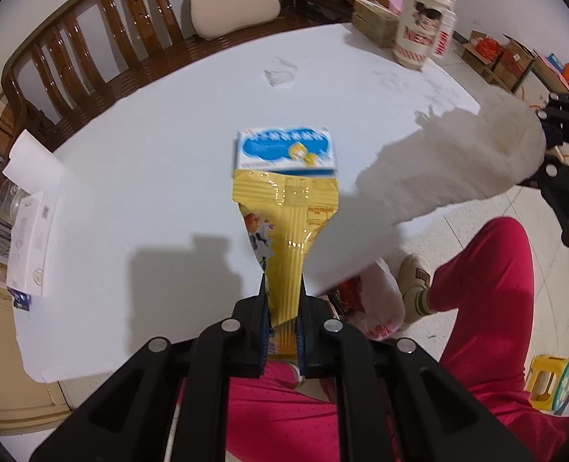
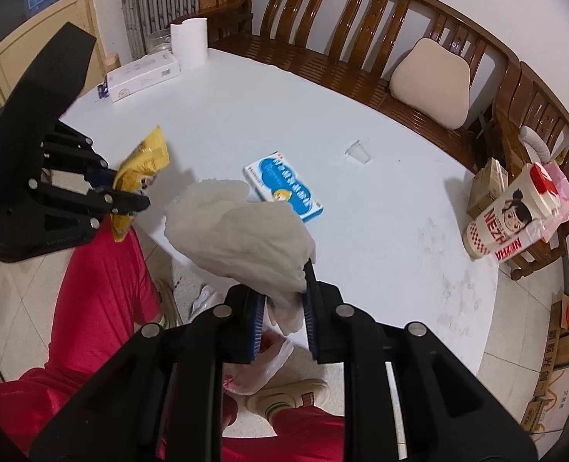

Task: Collect trash
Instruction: 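Carry the held tissue and yellow wrapper down over the plastic bag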

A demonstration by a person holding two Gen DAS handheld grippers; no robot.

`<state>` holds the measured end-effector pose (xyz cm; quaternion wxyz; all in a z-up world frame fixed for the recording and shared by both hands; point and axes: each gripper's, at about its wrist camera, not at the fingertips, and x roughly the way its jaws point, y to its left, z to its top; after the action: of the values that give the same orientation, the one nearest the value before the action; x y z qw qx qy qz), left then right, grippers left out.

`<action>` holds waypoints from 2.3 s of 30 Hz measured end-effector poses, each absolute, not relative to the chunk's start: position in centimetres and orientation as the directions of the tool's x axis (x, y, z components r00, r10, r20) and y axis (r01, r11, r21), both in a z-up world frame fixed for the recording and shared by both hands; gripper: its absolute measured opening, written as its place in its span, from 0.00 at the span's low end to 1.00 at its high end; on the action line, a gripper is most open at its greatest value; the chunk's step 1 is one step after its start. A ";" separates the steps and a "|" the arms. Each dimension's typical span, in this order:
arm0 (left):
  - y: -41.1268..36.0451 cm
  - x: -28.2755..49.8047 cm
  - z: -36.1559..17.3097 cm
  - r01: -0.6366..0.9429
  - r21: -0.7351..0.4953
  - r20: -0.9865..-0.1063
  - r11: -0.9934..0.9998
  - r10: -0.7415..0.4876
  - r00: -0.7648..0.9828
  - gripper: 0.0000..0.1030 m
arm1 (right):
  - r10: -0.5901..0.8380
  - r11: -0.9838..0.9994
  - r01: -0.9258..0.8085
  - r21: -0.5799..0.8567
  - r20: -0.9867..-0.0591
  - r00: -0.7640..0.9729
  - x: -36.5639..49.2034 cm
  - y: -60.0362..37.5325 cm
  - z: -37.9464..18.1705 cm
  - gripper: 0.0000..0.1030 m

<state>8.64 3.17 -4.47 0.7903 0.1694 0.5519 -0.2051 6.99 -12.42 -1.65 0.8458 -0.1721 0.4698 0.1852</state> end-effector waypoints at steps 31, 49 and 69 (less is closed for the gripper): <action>-0.2 -0.4 -17.2 0.567 -0.079 -0.975 0.820 -0.182 0.128 0.11 | 0.110 0.903 -0.425 -0.067 -0.919 0.379 -2.5 -13.2 -11.8 0.18; -0.8 0.8 -25.5 0.554 -0.087 -0.992 0.828 -0.122 0.025 0.11 | 0.043 0.923 -0.378 -0.071 -0.958 0.285 -0.4 -13.7 -20.6 0.18; -2.7 4.4 -37.0 0.478 -0.184 -0.979 0.859 -0.116 -0.169 0.11 | 0.003 0.960 -0.277 -0.034 -0.991 0.131 2.9 -14.5 -32.4 0.18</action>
<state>4.35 -2.71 -36.99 0.6326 0.1243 0.7275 -0.2346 2.87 -14.51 -32.37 0.7447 -0.1049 0.6524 0.0939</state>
